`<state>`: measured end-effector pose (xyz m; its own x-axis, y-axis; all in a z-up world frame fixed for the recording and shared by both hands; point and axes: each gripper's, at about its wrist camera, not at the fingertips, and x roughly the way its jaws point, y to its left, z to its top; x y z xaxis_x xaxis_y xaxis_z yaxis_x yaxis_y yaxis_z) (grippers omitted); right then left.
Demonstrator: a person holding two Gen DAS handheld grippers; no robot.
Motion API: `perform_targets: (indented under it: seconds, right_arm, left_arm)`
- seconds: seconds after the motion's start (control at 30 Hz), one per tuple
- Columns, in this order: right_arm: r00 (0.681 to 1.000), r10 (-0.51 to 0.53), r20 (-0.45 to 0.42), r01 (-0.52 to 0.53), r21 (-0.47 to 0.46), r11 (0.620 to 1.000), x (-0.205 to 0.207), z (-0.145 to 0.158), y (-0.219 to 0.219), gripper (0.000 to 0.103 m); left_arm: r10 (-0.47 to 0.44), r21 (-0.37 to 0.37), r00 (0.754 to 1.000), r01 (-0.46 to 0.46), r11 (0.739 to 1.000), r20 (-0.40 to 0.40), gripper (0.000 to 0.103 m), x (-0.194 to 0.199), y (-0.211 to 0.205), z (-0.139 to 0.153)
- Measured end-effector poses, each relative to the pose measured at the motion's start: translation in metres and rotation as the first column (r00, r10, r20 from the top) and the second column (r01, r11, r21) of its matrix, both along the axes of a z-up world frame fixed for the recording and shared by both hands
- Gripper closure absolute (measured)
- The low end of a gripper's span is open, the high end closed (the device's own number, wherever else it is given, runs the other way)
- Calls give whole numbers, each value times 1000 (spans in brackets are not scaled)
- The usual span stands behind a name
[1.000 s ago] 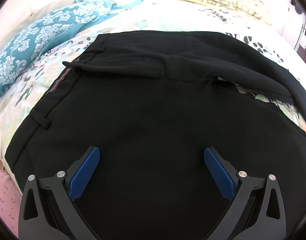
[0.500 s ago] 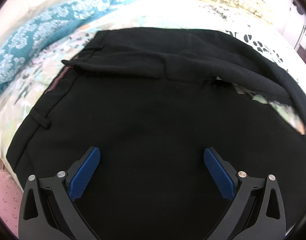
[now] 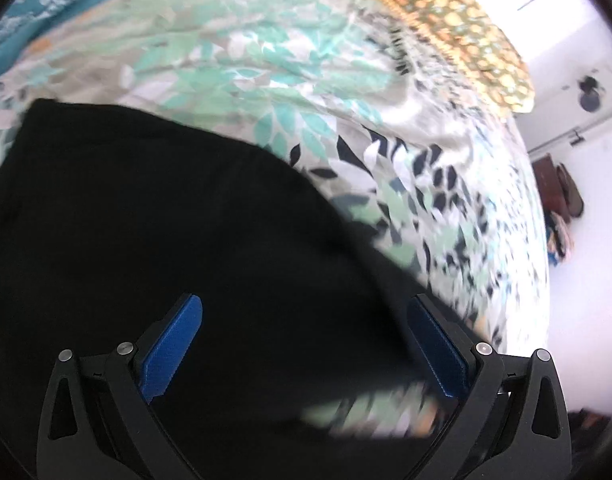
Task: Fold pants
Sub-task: 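Grasp and lift the trouser legs with the right gripper while the left gripper grasps the waistband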
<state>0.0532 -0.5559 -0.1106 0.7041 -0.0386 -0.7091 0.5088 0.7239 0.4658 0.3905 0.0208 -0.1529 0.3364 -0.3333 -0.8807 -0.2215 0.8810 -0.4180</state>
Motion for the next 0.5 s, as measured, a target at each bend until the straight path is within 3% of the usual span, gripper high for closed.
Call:
perform_targets:
  seconds: [0.17, 0.23, 0.3, 0.33, 0.37, 0.5]
  right_arm:
    - [994, 49, 98, -47, -16, 999, -19, 38, 9, 96]
    - [988, 78, 132, -75, -22, 997, -27, 54, 12, 96]
    - [982, 101, 159, -99, -18, 995, -28, 66, 16, 96]
    - [980, 110, 166, -110, -12, 994, -30, 71, 14, 96]
    - [979, 116, 167, -117, -5, 993, -30, 73, 14, 96]
    - [981, 135, 138, -140, 24, 990, -19, 73, -4, 96]
  left_arm:
    - [62, -10, 995, -63, 998, -74, 2, 36, -21, -19]
    - [93, -21, 991, -96, 995, -100, 18, 43, -22, -27]
    - [92, -54, 987, -100, 994, -129, 62, 46, -24, -36]
    - [85, -86, 987, -98, 992, -140, 73, 46, -23, -40]
    - [82, -97, 987, -96, 991, -138, 92, 44, -22, -41]
    - [78, -106, 997, -81, 991, -29, 96, 30, -16, -13]
